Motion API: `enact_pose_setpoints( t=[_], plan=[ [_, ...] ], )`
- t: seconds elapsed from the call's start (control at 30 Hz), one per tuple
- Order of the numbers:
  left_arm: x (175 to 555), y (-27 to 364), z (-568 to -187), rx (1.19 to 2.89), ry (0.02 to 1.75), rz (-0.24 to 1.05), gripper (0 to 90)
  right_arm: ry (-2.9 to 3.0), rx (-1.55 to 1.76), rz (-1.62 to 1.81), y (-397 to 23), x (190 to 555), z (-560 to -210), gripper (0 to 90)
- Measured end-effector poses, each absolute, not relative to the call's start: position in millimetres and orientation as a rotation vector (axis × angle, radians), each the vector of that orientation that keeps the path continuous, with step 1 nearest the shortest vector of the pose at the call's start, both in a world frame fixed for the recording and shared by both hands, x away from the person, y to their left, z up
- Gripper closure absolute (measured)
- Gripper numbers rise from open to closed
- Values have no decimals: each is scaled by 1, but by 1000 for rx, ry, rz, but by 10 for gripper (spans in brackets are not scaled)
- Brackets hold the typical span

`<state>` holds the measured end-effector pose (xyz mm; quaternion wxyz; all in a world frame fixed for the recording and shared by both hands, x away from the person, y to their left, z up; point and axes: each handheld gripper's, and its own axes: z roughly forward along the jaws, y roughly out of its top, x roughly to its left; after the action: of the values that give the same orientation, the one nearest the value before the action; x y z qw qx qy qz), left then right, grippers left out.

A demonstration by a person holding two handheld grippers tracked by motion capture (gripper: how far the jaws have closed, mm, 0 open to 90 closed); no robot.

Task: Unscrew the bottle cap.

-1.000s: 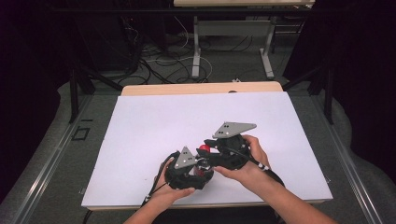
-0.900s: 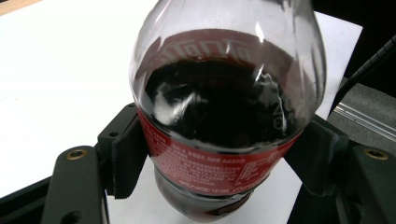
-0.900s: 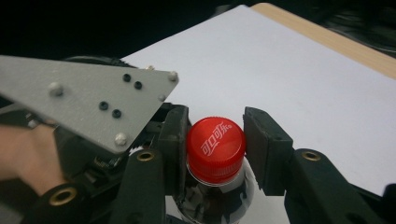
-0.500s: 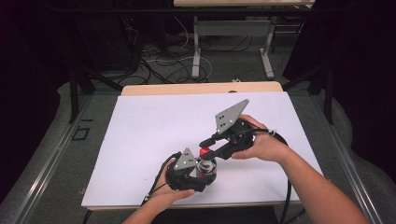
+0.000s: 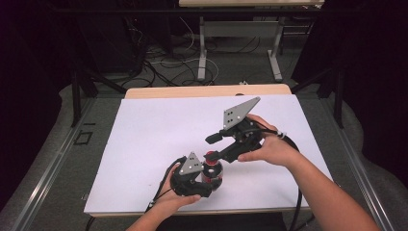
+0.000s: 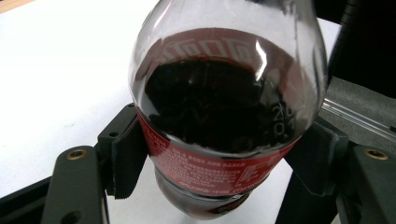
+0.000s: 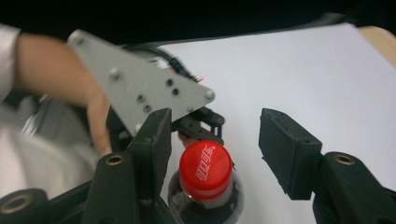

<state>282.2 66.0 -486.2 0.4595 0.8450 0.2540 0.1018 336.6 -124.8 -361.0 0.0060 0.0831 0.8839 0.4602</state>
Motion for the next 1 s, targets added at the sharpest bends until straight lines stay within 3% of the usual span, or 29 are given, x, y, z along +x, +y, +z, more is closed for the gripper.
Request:
enact_pose_setpoints(
  t=[0.33,0.73,1.0],
  plan=[
    [282,66,-485,2077,655,274,294,2529,790,1312,-113,292,-363,507],
    [282,67,-484,2075,650,277,294,2484,869,1230,-107,287,-372,592],
    [283,66,-487,2088,658,251,294,2652,632,1255,-114,307,-373,608]
  ],
)
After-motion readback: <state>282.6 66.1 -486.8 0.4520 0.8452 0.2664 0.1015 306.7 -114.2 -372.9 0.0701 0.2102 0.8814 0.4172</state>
